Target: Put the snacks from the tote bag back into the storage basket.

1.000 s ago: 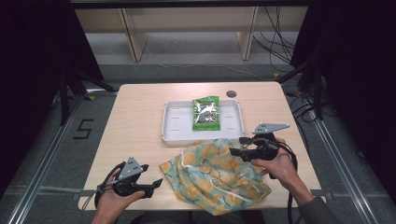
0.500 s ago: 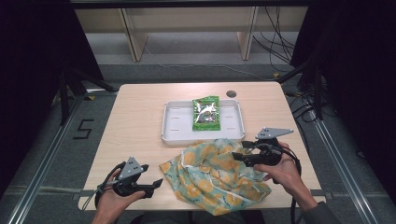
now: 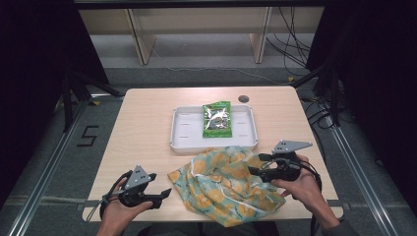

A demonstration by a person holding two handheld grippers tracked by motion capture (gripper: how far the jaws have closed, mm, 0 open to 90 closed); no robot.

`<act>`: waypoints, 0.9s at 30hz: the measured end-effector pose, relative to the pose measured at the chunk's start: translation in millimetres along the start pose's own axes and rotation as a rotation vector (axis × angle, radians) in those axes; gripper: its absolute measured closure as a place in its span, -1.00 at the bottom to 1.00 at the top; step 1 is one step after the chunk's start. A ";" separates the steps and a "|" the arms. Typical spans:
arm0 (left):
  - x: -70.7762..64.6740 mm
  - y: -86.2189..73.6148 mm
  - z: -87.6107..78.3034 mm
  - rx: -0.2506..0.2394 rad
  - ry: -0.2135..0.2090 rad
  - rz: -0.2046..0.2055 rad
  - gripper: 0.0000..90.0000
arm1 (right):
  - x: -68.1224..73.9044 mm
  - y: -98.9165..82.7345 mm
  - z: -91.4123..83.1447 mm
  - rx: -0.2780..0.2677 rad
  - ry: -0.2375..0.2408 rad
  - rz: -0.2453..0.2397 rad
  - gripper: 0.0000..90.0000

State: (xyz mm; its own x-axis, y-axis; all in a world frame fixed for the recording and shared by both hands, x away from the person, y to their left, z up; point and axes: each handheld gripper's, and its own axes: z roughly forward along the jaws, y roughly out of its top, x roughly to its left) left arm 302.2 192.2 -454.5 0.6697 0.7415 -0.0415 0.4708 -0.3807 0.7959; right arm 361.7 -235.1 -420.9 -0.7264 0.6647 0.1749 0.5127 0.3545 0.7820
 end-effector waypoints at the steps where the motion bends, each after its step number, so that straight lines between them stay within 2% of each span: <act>1: 0.0 -0.1 0.1 0.001 0.000 0.001 -0.42 | -1.7 0.0 -1.4 0.014 -0.005 -0.028 -0.24; 2: 0.1 0.0 0.0 0.002 0.000 0.007 -0.42 | -0.5 -0.9 -1.5 0.020 0.002 -0.014 -0.25; 3: 0.8 0.3 -0.2 0.003 0.000 0.019 -0.42 | -1.0 -2.2 -0.9 0.006 -0.010 -0.026 -0.25; 5: 0.6 0.3 0.0 0.003 0.000 0.018 -0.42 | -0.3 -3.7 -2.1 0.024 -0.007 -0.015 -0.25; 6: 0.6 0.3 0.0 0.003 0.000 0.018 -0.42 | -2.9 -3.8 -2.8 0.021 -0.021 -0.052 -0.26; 7: 0.7 0.3 -0.1 0.004 0.000 0.017 -0.42 | -1.0 -5.1 -2.7 0.026 -0.014 -0.024 -0.26; 11: 0.7 0.2 0.1 0.006 -0.001 0.017 -0.42 | -1.8 -7.7 -4.2 0.035 -0.023 -0.030 -0.26; 12: 0.7 0.1 0.0 0.006 -0.001 0.018 -0.42 | 0.8 -8.5 -4.8 0.045 -0.018 -0.002 -0.26; 13: 0.9 -0.1 0.5 -0.001 -0.003 0.018 -0.42 | -0.2 -10.0 -3.8 0.032 -0.020 -0.017 -0.26; 15: 0.7 0.1 -0.2 0.005 0.000 0.019 -0.42 | 0.6 -10.7 -4.7 0.044 -0.015 -0.007 -0.26; 17: 0.8 0.0 -0.3 0.004 0.001 0.015 -0.42 | -0.5 -15.2 -5.8 0.051 -0.023 -0.024 -0.27; 18: 0.8 -0.1 -0.2 0.003 0.001 0.015 -0.42 | -0.1 -17.5 -6.5 0.049 -0.026 -0.022 -0.28; 19: 0.9 0.0 -0.3 0.004 0.000 0.016 -0.42 | 2.3 -18.6 -8.1 0.069 -0.022 0.005 -0.28; 20: 0.9 0.0 -0.3 0.004 0.000 0.016 -0.42 | 1.1 -20.2 -8.9 0.067 -0.025 -0.009 -0.29; 21: 0.9 0.0 -0.2 0.003 0.000 0.015 -0.42 | 2.8 -22.7 -9.7 0.066 -0.022 0.011 -0.31; 22: 1.0 -0.1 0.1 0.002 -0.002 0.015 -0.42 | 0.4 -24.0 -11.3 0.068 -0.026 -0.016 -0.31; 23: 0.8 0.0 0.1 0.004 -0.002 0.015 -0.42 | 2.6 -26.5 -11.9 0.072 -0.030 0.010 -0.32; 27: 1.0 -0.2 0.4 0.010 0.005 0.013 -0.44 | -0.2 -32.8 -17.0 0.074 -0.045 -0.010 -0.36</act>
State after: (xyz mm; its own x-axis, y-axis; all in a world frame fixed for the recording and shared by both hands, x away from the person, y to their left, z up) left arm 303.0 192.8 -454.9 0.6731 0.7390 -0.0278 0.4678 -0.3964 0.7900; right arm 337.2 -258.1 -436.4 -0.7110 0.6894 0.1386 0.5391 0.4079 0.7369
